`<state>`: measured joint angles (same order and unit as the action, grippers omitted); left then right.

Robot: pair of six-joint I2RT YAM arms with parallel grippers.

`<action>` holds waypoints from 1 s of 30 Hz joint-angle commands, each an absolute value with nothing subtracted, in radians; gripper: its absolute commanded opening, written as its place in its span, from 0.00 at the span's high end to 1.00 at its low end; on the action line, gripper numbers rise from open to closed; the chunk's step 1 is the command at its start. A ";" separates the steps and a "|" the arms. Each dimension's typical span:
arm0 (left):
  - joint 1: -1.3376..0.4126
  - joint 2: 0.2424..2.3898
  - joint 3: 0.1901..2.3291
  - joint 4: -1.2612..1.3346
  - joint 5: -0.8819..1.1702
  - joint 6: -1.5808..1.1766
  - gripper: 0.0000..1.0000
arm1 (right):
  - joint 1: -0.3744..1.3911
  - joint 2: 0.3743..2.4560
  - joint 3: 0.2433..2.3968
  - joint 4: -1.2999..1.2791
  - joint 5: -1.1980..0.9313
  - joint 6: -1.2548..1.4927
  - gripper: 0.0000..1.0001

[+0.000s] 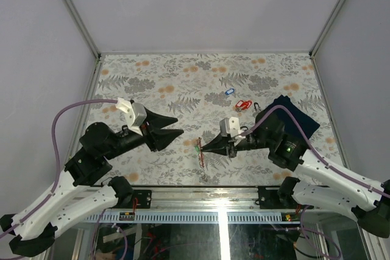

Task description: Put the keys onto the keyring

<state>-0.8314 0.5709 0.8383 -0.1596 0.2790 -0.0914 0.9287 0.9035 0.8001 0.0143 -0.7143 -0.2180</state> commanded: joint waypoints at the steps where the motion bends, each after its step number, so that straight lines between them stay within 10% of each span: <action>1: -0.838 0.581 0.837 -0.131 0.338 -0.071 0.56 | 0.914 0.822 0.728 0.482 -0.678 0.004 1.00; 12: -0.838 0.787 1.050 -0.321 -0.018 -0.365 0.45 | 0.906 0.819 0.665 0.686 -0.472 0.087 1.00; 30: -0.838 0.735 0.995 -0.151 0.422 -0.104 0.40 | 0.739 0.851 0.712 0.688 -0.646 0.254 1.00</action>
